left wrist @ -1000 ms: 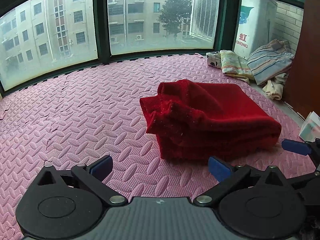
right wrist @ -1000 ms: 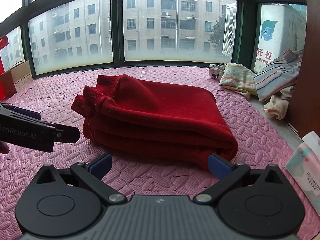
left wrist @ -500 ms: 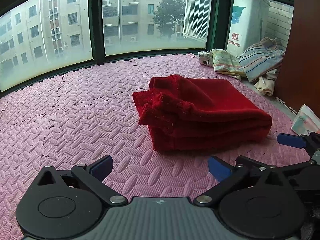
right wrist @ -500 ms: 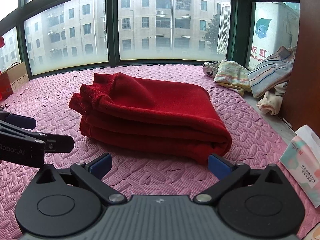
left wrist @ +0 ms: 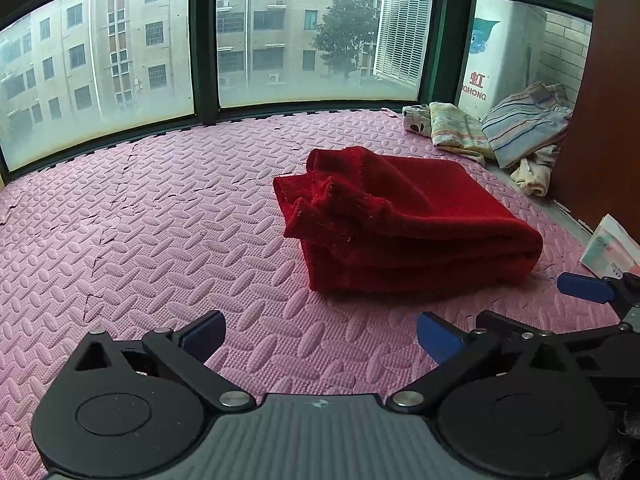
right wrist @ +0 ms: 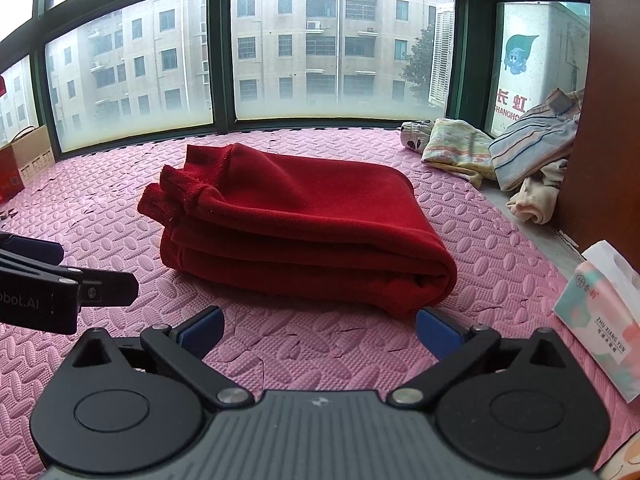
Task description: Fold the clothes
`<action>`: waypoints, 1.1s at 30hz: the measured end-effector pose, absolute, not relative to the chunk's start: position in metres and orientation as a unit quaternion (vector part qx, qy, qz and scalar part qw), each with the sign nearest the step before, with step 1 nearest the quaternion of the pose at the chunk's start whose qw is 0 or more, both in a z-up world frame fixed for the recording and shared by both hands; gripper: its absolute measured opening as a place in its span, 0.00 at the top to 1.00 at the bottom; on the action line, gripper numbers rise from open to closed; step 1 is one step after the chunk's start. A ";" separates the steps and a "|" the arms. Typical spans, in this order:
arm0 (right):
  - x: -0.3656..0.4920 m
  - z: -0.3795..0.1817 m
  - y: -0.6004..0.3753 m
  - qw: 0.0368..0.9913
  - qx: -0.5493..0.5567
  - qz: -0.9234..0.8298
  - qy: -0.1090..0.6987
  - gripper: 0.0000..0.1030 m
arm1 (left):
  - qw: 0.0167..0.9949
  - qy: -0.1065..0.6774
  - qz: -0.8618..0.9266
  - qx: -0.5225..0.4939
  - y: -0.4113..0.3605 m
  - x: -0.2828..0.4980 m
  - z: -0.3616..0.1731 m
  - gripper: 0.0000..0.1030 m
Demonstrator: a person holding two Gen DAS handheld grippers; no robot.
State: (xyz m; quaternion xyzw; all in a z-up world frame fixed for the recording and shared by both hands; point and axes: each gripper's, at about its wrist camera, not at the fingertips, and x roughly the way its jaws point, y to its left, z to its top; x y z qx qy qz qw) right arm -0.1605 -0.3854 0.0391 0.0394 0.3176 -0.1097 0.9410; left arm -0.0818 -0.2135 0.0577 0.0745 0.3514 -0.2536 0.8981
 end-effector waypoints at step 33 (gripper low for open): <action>-0.182 0.041 -0.386 0.942 0.048 -0.124 0.307 0.00 | 0.896 0.347 -0.266 0.081 -0.215 -0.108 0.057 0.00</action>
